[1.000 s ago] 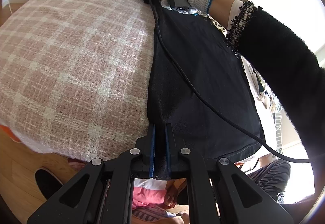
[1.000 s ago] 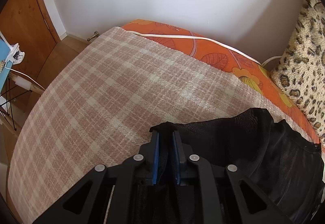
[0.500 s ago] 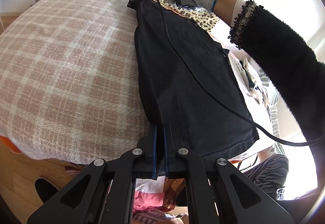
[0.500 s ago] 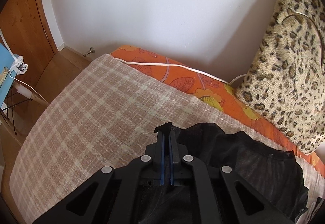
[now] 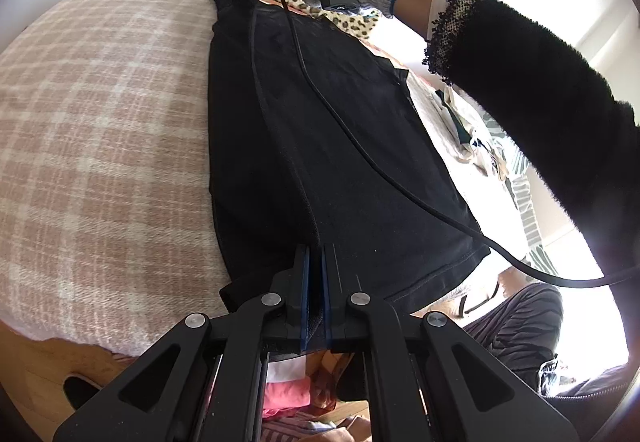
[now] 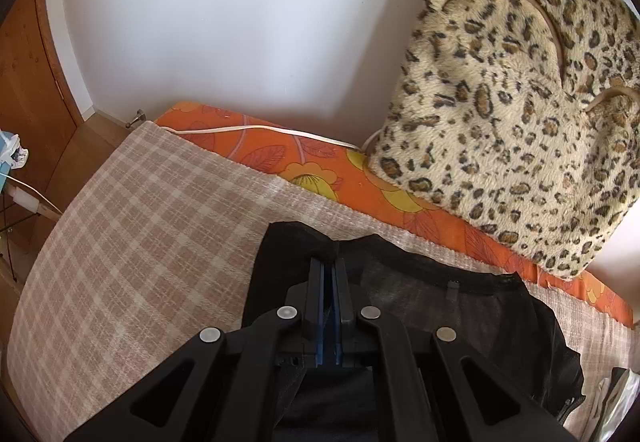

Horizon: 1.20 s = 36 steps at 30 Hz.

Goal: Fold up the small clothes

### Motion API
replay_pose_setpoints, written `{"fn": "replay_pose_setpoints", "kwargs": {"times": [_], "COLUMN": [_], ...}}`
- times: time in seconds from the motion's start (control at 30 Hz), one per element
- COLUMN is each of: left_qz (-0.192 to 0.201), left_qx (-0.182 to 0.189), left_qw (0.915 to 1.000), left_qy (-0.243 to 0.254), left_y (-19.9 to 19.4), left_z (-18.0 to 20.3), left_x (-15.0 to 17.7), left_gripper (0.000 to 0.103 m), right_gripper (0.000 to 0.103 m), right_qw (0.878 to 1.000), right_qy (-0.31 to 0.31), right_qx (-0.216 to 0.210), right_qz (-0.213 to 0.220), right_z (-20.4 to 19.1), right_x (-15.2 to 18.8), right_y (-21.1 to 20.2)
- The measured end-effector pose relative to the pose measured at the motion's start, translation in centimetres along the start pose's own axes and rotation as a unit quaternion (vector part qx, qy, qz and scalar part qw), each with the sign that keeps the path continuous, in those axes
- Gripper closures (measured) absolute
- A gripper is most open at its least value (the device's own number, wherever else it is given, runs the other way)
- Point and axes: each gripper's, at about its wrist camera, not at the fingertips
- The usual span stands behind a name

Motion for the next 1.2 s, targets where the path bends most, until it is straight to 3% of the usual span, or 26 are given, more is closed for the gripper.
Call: {"fn": "replay_pose_setpoints", "kwargs": {"times": [0.4,0.67,0.97,1.0,1.1,1.13,1.2], "left_qz": [-0.027,-0.039,-0.07,-0.073,-0.079,-0.079,-0.078], "left_qx": [0.017,0.043,0.044,0.041,0.034,0.035,0.033], "left_qw": [0.9994,0.9981,0.9957,0.9955,0.9944,0.994,0.9931], "left_qy": [0.013,0.021,0.044,0.045,0.061,0.067,0.08], "left_y": [2.5,3.6,5.5,5.7,6.0,5.9,5.9], "left_z": [2.2,4.3,5.5,5.6,6.2,6.5,7.2], "left_x": [-0.1,-0.7,-0.6,-0.6,-0.6,-0.5,-0.4], "left_gripper": [0.099,0.099,0.099,0.098,0.087,0.083,0.063], "right_gripper": [0.103,0.103,0.102,0.098,0.064,0.063,0.063], "right_qw": [0.999,0.998,0.998,0.998,0.997,0.997,0.997], "right_qy": [0.032,0.032,0.03,0.029,0.028,0.03,0.036], "right_qx": [0.034,0.045,0.044,0.049,0.064,0.068,0.067], "right_qz": [-0.005,-0.003,-0.024,-0.031,-0.036,-0.034,-0.033], "right_z": [5.6,6.2,6.8,6.8,7.4,7.8,8.5], "right_x": [2.1,2.3,3.2,3.4,3.9,4.1,4.4], "right_y": [0.1,0.5,2.5,2.8,3.1,2.9,2.6]}}
Point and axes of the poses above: each gripper's, at about its wrist camera, not at the fingertips, and y roughly the way its jaws point, z to its right, x to its underside, and after that the axes turned 3 degrees about -y, right-handed
